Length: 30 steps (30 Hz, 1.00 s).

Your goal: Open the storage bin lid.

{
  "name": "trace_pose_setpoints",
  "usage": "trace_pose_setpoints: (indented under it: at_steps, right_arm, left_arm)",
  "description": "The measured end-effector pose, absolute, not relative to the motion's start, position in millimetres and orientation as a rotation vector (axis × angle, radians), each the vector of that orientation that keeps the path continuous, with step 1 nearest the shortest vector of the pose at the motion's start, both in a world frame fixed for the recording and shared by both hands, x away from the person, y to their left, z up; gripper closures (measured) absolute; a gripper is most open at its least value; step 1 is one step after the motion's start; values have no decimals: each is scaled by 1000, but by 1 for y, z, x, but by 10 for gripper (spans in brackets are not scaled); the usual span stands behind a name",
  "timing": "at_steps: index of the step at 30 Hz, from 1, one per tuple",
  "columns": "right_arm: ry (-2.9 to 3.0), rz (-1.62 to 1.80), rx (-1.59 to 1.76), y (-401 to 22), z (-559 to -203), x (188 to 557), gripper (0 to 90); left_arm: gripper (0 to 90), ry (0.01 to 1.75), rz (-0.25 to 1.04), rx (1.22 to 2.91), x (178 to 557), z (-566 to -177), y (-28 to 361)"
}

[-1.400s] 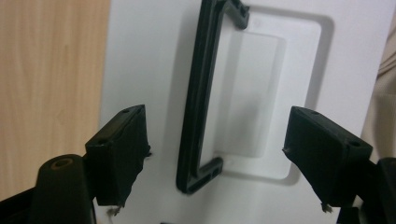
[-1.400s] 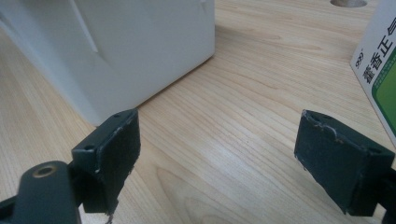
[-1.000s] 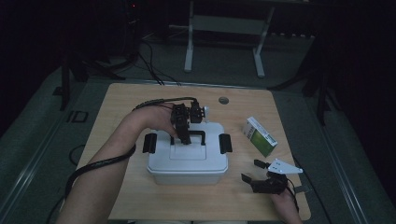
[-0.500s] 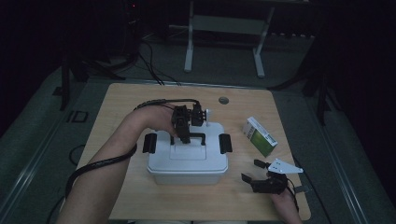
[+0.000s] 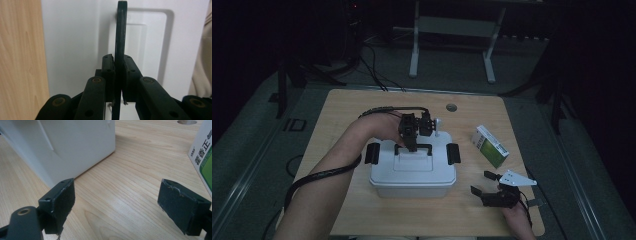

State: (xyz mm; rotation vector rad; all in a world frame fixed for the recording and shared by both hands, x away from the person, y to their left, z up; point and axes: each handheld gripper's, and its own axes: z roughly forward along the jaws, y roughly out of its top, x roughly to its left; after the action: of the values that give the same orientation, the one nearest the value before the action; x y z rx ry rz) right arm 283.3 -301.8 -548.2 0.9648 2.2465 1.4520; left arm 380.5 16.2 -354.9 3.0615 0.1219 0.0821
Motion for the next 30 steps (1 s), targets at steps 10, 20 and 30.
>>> trace_pose_setpoints:
  at_steps: [10, 20, 30]
  right_arm:
    - [2245, 1458, 966, -302, -548, 283, 141]
    - [2241, 1466, 970, -303, -548, 283, 141]
    - [2245, 1464, 974, -303, -548, 283, 141]
  left_arm:
    - [832, 97, 60, 3065, 380, -355, 15]
    - [836, 79, 68, 3067, 378, -354, 16]
    - [836, 78, 85, 3061, 377, -343, 17]
